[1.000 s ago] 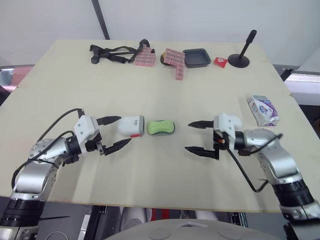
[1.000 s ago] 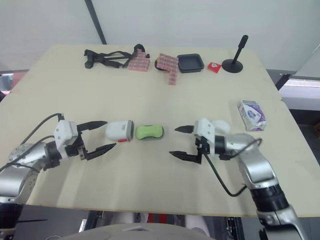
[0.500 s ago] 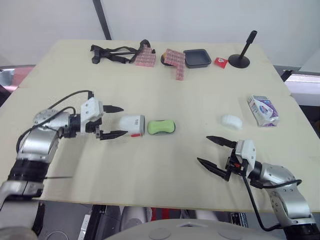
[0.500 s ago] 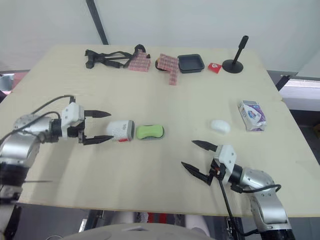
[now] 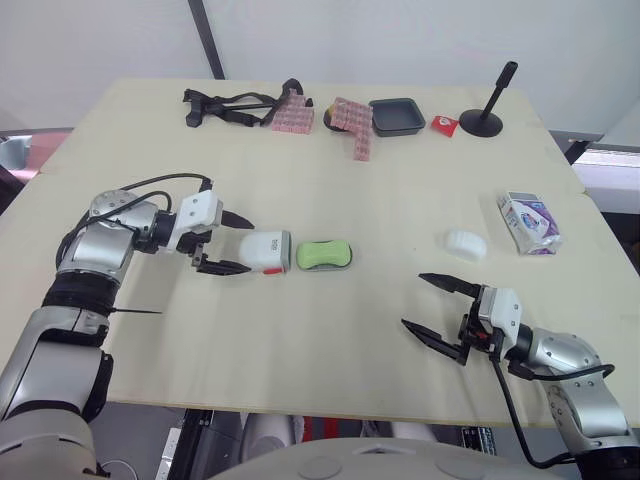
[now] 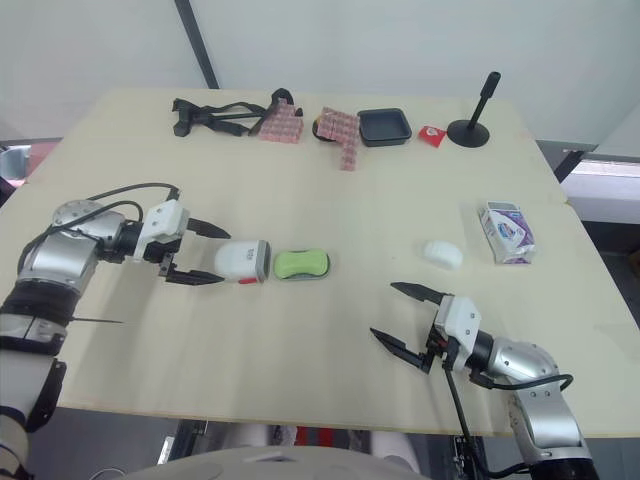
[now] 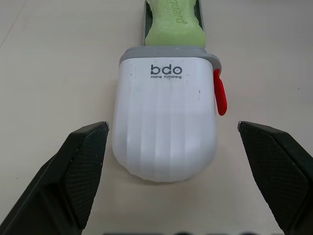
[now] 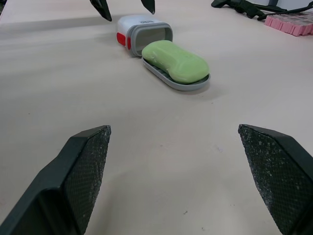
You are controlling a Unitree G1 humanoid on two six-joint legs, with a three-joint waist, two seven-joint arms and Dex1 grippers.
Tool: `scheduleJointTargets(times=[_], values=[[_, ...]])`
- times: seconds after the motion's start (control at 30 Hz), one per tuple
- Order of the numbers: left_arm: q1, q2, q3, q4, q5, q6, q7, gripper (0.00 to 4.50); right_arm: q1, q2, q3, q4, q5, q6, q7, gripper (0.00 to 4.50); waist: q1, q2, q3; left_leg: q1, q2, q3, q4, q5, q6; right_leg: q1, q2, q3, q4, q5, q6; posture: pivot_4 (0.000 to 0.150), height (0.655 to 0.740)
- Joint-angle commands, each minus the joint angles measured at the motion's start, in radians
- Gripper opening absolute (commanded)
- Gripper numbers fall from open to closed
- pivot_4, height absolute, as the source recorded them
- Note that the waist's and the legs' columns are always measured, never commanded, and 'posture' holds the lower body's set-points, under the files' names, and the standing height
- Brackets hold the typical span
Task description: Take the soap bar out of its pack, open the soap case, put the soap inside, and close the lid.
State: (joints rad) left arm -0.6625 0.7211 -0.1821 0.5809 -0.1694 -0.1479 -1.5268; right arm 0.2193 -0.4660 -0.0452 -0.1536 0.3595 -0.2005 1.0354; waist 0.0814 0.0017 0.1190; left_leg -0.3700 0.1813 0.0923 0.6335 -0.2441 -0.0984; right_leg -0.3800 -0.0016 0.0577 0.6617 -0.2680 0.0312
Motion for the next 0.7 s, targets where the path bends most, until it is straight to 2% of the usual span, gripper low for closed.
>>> scheduleJointTargets(times=[0.03,0.7], values=[[-0.015,-0.015,-0.004,0.029,0.034,-0.050,0.015,4.50,0.008,-0.019,-0.017,-0.047,0.023,-0.008,-0.010,4.49,0.000,0.000,0.000,0.000,0.000,0.000,0.000,0.000,0.000,0.000,0.000,0.000,0.000,0.000,0.000,0.150,0.7400],[-0.011,-0.078,-0.026,0.076,0.129,-0.124,0.121,4.50,-0.010,-0.046,-0.003,-0.057,0.030,0.018,-0.019,4.49,0.000,0.000,0.000,0.000,0.000,-0.001,0.000,0.000,0.000,0.002,0.000,-0.002,-0.001,0.000,0.000,0.150,0.7400]])
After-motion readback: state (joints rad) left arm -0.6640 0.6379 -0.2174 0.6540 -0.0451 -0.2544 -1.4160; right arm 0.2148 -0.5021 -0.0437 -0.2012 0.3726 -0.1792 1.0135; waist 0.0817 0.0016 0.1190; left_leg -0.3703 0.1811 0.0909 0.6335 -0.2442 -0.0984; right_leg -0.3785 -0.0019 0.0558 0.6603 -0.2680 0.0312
